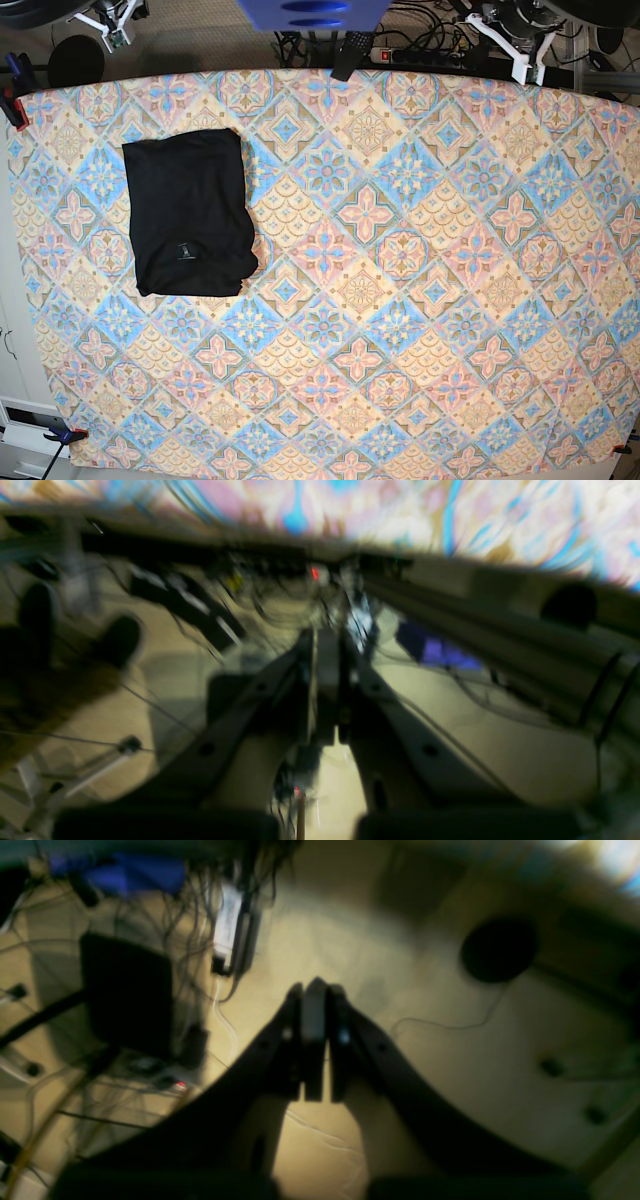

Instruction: Fold the T-shirt properly

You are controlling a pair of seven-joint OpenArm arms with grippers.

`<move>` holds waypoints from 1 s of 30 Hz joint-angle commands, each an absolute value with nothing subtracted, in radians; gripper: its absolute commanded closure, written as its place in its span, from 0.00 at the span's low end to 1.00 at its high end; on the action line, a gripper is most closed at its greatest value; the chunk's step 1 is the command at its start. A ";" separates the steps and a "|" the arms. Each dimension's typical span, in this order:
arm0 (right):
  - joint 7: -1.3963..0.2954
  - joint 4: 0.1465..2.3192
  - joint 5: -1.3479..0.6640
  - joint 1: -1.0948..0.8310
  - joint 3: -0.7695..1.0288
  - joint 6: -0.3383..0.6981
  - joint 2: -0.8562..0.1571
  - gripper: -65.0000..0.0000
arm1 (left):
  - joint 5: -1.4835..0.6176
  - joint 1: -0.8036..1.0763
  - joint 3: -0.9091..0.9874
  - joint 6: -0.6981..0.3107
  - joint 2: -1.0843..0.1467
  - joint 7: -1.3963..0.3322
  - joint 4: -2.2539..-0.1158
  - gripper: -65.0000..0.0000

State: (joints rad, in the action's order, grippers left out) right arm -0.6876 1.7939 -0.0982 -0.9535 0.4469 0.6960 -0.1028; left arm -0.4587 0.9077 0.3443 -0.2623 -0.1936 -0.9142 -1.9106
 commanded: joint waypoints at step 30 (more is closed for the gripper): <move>-0.124 0.415 0.076 -0.395 0.452 0.698 -0.131 1.00 | -0.259 0.328 -0.213 -0.259 -0.193 -0.133 -0.463 1.00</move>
